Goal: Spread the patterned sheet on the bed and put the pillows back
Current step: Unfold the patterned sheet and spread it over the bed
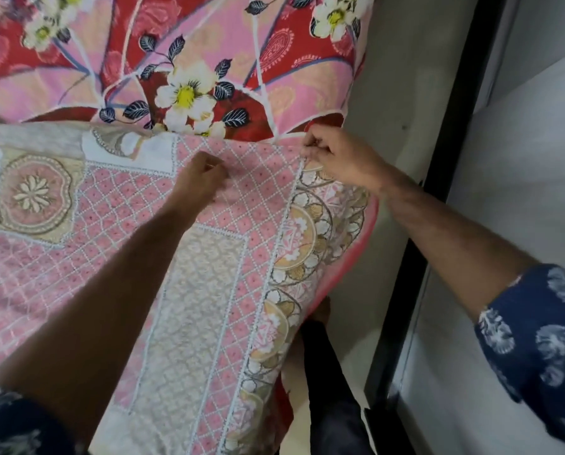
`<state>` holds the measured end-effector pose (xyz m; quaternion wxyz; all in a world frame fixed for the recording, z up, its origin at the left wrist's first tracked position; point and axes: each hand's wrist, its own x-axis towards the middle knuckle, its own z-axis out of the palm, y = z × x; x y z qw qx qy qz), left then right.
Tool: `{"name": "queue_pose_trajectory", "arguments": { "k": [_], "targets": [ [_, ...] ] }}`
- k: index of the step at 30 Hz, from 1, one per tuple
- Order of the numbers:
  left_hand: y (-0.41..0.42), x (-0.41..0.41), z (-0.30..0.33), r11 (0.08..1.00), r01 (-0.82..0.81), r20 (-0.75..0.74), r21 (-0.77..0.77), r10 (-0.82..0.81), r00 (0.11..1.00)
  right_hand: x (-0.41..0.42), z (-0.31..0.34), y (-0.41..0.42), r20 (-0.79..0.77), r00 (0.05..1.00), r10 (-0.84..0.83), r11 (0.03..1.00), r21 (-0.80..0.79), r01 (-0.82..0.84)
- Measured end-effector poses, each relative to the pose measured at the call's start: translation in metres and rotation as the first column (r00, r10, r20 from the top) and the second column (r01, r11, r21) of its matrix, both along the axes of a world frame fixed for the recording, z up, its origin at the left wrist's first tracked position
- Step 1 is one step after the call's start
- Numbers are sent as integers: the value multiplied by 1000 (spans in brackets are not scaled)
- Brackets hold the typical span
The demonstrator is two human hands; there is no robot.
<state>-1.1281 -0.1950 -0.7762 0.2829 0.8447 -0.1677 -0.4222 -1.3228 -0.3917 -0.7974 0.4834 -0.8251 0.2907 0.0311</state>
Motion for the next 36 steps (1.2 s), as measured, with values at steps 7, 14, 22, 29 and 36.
{"name": "queue_pose_trajectory", "arguments": {
  "k": [7,14,22,29,36],
  "targets": [
    [26,-20,-37,857,489,484,162,-501,718,-7,-47,0,-28,995,-96,980,171,100],
    [82,-56,-38,768,568,468,295,-634,615,-11,-42,21,-51,982,-180,983,-44,178],
    [214,-83,14,666,562,337,491,-740,582,-28,-5,160,-163,966,201,782,-567,-258],
    [387,-95,110,797,349,546,493,-595,589,-29,83,329,-317,847,427,753,-394,-527],
    [598,-143,200,900,205,647,384,-421,636,-40,192,508,-341,841,421,670,-508,-541]
  ]
}}
